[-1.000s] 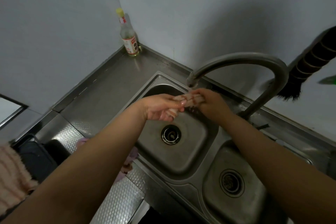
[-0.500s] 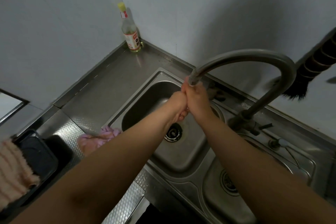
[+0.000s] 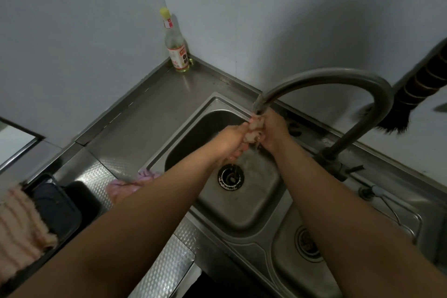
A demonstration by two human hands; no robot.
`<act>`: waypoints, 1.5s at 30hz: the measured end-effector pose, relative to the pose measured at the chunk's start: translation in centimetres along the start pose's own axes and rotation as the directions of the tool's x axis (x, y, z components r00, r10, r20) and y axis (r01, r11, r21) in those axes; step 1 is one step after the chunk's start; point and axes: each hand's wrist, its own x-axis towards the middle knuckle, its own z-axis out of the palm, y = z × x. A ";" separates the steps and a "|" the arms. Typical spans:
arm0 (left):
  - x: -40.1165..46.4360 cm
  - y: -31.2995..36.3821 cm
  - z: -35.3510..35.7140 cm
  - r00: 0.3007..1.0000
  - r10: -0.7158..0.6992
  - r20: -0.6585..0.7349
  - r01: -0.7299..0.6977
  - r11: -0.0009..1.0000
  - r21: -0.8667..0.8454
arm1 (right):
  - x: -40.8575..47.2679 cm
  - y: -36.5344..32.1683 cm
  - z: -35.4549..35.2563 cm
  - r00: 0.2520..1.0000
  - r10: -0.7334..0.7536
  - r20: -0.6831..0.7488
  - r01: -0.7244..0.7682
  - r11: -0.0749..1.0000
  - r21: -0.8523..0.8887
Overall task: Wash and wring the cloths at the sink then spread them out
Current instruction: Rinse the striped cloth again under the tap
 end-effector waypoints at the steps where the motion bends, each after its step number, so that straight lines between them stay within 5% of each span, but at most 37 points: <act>1: 0.1 -0.3 -0.6 1.000 -0.015 0.027 0.017 0.996 -0.086 | 0.1 0.0 -0.9 0.999 0.006 0.037 -0.005 0.999 -0.044; 4: 0.6 -0.6 -1.6 0.995 -0.090 0.033 0.096 0.940 -0.328 | -0.8 -0.6 -2.3 0.995 0.038 0.093 -0.031 0.997 -0.071; 8: 0.7 0.4 -1.2 0.989 -0.145 0.010 0.121 0.783 -0.610 | -2.5 0.3 -1.3 0.975 -0.214 0.063 0.220 0.969 -0.114; 10: 0.4 0.8 -0.1 0.986 -0.167 -0.010 0.135 0.830 -0.541 | -3.7 1.8 -0.4 0.939 -0.326 0.108 0.343 0.913 -0.219; 12: -0.2 0.9 1.6 0.983 -0.174 -0.057 0.153 0.954 -0.259 | -4.3 2.8 0.3 0.913 -0.376 0.158 0.407 0.844 -0.348; 15: -0.3 1.0 3.3 0.988 -0.115 -0.100 0.107 0.991 -0.086 | -3.4 1.7 1.1 0.873 -0.458 0.167 0.475 0.722 -0.504; 19: -0.3 0.6 3.5 0.991 -0.038 -0.131 0.036 0.999 -0.015 | -1.9 0.4 1.5 0.924 -0.381 0.028 0.319 0.728 -0.607; 27: -0.6 -0.2 2.2 0.990 0.140 -0.028 -0.136 0.984 0.116 | -0.9 -0.4 1.0 0.982 -0.090 -0.168 0.046 0.968 -0.247; 29: -1.1 -0.6 2.1 0.988 0.147 0.044 -0.151 0.985 0.086 | -0.8 -0.5 -1.2 0.978 -0.138 -0.154 0.066 0.915 -0.397; 33: -1.3 -2.2 1.6 0.974 0.040 0.225 -0.011 0.992 -0.128 | -1.5 1.2 -7.1 0.941 -0.298 -0.157 0.116 0.724 -0.680; 36: -1.0 -2.9 1.9 0.964 -0.043 0.264 0.112 0.961 -0.254 | -2.5 3.8 -10.4 0.915 -0.207 -0.346 0.000 0.858 -0.514; 39: -1.5 -2.8 2.4 0.951 -0.068 0.300 0.163 0.940 -0.301 | -4.3 5.0 -13.5 0.702 -0.178 -0.690 -0.033 0.959 -0.280; 41: -2.0 -2.6 2.5 0.940 -0.079 0.332 0.191 0.928 -0.321 | -5.1 4.6 -15.5 0.597 -0.228 -0.769 0.049 0.967 -0.249; 45: -2.8 -2.3 2.3 0.915 -0.083 0.394 0.212 0.931 -0.296 | -5.6 2.4 -17.3 0.682 -0.284 -0.674 0.086 0.946 -0.312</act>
